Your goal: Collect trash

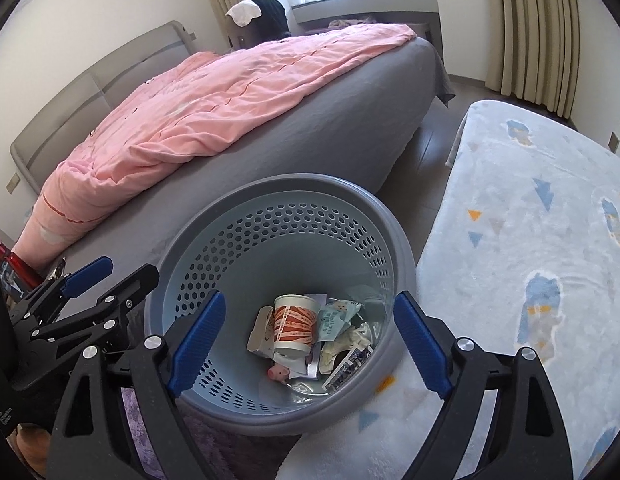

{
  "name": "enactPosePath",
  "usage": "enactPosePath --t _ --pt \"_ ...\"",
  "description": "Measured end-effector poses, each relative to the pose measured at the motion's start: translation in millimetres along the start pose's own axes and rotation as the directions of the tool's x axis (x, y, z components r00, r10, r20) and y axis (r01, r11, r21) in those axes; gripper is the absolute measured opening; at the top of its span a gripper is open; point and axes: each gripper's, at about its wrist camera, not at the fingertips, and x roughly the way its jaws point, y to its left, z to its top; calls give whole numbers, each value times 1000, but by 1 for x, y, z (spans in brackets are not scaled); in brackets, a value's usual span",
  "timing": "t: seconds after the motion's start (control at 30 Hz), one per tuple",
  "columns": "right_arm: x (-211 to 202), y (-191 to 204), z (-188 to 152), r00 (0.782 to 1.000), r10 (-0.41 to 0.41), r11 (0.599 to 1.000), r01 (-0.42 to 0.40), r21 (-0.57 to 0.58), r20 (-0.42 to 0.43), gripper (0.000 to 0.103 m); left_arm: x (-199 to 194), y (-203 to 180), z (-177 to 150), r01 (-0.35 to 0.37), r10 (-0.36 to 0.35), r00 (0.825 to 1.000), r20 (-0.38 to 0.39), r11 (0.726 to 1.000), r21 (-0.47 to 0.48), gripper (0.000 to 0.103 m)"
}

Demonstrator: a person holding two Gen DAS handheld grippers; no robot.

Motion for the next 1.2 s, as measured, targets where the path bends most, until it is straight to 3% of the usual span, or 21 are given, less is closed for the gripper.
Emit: enactPosePath --t 1.2 --pt "-8 2 0 998 -41 999 42 -7 41 88 -9 4 3 -12 13 1000 14 1000 -14 79"
